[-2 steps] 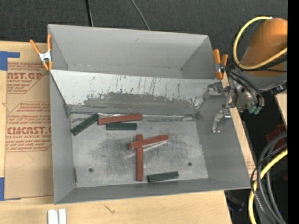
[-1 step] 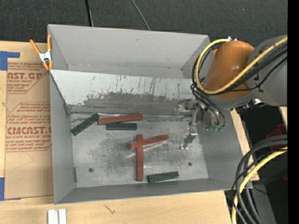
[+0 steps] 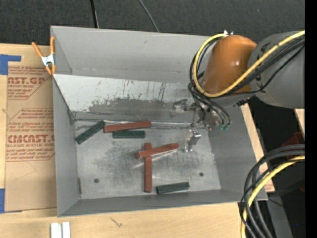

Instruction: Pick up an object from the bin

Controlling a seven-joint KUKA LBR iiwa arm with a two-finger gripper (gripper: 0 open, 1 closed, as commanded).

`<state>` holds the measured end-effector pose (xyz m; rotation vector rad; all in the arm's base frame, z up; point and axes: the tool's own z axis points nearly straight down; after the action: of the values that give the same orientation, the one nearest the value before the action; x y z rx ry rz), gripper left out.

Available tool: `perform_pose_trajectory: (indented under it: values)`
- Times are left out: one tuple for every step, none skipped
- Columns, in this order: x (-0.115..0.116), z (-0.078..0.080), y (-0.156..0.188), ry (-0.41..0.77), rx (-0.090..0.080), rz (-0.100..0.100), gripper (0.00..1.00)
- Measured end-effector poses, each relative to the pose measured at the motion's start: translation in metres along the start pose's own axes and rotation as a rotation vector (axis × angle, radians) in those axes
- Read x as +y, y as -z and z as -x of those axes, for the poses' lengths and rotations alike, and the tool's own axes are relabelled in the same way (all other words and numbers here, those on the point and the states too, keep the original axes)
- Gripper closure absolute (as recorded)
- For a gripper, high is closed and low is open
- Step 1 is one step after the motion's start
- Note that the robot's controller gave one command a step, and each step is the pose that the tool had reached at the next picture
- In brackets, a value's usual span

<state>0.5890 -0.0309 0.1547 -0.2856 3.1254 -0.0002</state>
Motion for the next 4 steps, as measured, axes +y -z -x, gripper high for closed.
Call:
perform_pose_trajectory:
  values:
    - [0.038, 0.001, -0.032, -0.339, 0.002, 0.001, 0.00]
    - [0.032, -0.012, -0.085, -0.161, 0.000, 0.002, 0.00]
    - [0.033, -0.020, -0.081, -0.326, 0.006, 0.002, 1.00]
    - [0.033, -0.020, -0.081, -0.327, 0.006, 0.002, 1.00]
